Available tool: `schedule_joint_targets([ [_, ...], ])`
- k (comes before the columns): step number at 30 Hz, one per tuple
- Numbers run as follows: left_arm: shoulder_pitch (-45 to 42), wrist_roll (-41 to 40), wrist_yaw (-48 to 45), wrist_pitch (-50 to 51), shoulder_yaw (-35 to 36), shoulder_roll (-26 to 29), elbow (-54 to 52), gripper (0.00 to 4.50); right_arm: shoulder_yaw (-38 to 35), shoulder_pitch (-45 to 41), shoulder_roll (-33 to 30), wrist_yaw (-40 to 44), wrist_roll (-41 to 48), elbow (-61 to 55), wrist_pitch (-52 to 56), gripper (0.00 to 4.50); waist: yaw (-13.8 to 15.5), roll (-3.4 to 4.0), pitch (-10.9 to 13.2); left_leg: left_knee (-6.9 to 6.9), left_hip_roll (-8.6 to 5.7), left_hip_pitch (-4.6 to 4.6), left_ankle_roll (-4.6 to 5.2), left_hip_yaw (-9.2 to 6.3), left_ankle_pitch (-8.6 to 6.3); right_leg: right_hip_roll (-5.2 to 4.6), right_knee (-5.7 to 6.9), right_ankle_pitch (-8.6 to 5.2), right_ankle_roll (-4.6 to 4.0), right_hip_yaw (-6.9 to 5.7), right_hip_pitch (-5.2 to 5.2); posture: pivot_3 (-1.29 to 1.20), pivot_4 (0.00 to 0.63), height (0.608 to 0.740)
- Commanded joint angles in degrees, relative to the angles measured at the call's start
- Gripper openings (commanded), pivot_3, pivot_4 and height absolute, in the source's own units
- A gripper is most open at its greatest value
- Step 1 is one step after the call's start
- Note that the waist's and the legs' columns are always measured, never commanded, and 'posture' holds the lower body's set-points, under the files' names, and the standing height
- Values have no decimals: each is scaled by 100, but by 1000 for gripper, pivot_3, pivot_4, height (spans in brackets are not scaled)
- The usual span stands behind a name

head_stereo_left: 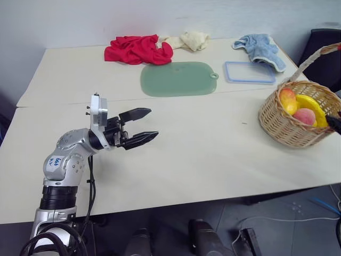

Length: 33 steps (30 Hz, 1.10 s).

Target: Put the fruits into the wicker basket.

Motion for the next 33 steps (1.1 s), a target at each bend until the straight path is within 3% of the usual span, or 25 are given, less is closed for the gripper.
schedule_joint_targets([
  [1,-32,-32,13,26,38,83,-374,4500,-524,531,-340,162,143,-549,-113,3539,33,1,1,0,0,-2,0,-1,0,-1,-1,0,0,0,0,0,150,740],
  [4,94,14,-75,12,97,185,-331,4500,-1105,1261,-365,250,311,-1313,19,4476,67,3,0,0,-1,-4,0,-3,0,-1,-3,0,1,0,0,0,150,740],
  [10,531,545,-248,-382,181,641,79,4500,-2160,3073,-16,712,338,-2850,84,4476,71,6,-2,-7,-2,11,0,-4,0,4,-6,0,1,5,10,0,150,740],
  [14,1209,1172,-789,-1300,121,1099,468,4500,-1321,4120,611,1592,-72,-3888,-1449,4476,23,0,-3,-23,-2,21,2,-9,-2,11,-19,0,0,9,17,0,150,740],
  [18,1790,1557,-917,-1987,270,1404,529,4500,-110,3956,971,1738,-276,-4316,-2296,4476,-32,-1,-1,-38,-6,40,-2,-8,-5,16,-19,4,-6,25,17,0,150,740],
  [23,2674,1596,-465,-2113,926,1508,112,4500,1632,2409,1579,1228,-911,-3646,-2697,4476,-24,-15,-1,-47,-7,88,0,-7,-9,9,-13,5,-16,25,43,0,150,740],
  [29,3056,1924,368,-2545,983,1046,-227,4500,2520,993,1994,741,-1370,-2449,-3146,4476,77,-4,3,-62,-9,110,0,-7,-9,-1,-12,2,-22,5,63,0,150,740],
  [33,3274,2131,735,-2702,928,775,-556,4500,2665,677,2084,444,-1419,-2091,-3289,4476,90,-4,3,-62,-6,109,0,-9,-9,-5,-7,3,-22,-11,66,0,150,740],
])
